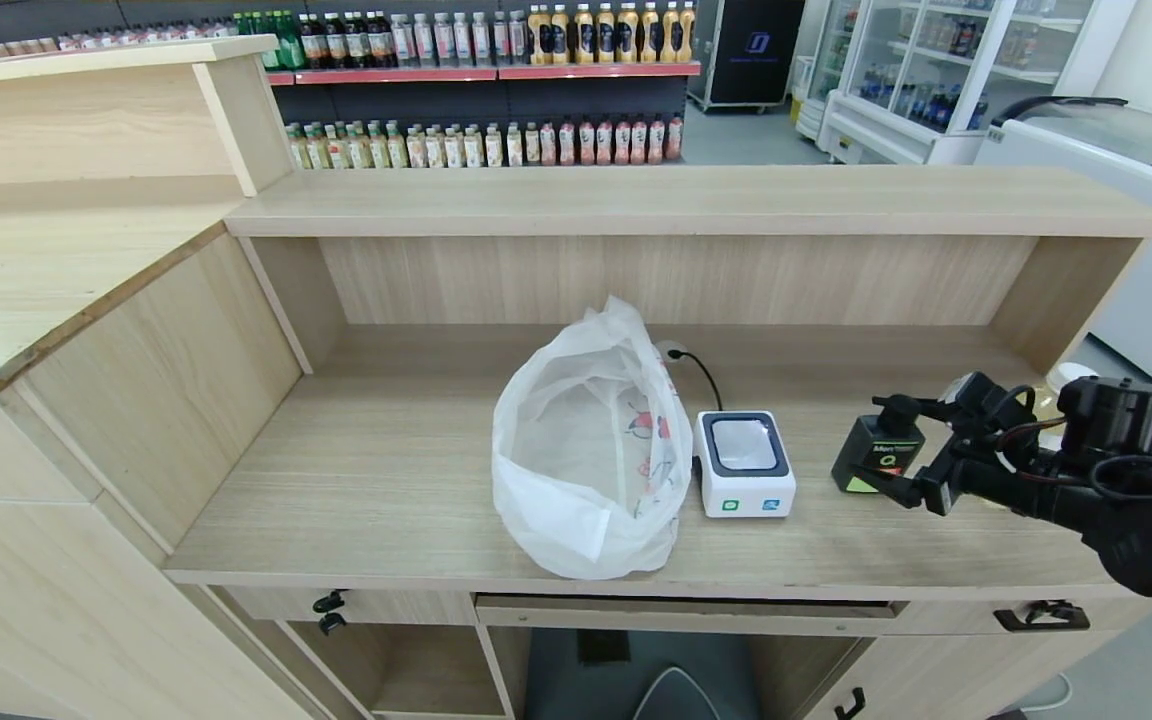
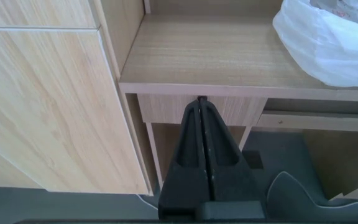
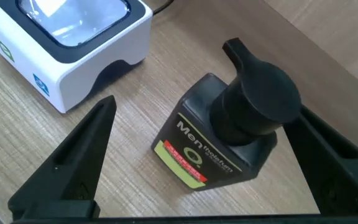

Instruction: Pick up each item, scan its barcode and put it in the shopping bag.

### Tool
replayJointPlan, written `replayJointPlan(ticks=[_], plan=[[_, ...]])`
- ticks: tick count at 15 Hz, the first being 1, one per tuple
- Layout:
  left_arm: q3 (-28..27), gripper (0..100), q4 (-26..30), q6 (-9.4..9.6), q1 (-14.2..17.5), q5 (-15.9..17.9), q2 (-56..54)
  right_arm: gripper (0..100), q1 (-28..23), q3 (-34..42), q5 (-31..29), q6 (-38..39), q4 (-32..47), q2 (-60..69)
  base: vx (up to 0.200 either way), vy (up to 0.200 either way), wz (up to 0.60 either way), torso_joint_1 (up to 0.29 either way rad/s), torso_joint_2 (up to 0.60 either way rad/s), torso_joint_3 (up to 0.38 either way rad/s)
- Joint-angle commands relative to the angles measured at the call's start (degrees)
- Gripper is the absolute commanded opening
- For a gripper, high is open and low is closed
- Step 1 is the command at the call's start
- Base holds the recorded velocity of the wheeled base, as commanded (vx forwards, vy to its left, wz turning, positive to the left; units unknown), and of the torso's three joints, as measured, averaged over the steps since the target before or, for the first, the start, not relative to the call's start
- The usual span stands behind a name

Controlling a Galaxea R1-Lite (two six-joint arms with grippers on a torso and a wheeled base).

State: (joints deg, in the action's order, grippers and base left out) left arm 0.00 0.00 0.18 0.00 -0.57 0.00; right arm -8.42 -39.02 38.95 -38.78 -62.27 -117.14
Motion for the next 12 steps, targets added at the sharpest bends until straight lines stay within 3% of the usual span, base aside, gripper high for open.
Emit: replayJointPlan(ticks=[1, 12], plan=[[0.00, 0, 0.00, -0.01, 0.00, -0.04, 0.00, 100, -0.01, -2.02, 0.95, -1.30, -0.04, -3.27, 0.000, 0.000, 0.00, 0.000, 0.00, 0.000], [0.00, 0, 0.00, -0.01, 0.00, -0.04, 0.00, 100, -1.51, -3.08, 2.80, -5.34, -0.04, -7.58, 0.000, 0.000, 0.00, 0.000, 0.00, 0.000]])
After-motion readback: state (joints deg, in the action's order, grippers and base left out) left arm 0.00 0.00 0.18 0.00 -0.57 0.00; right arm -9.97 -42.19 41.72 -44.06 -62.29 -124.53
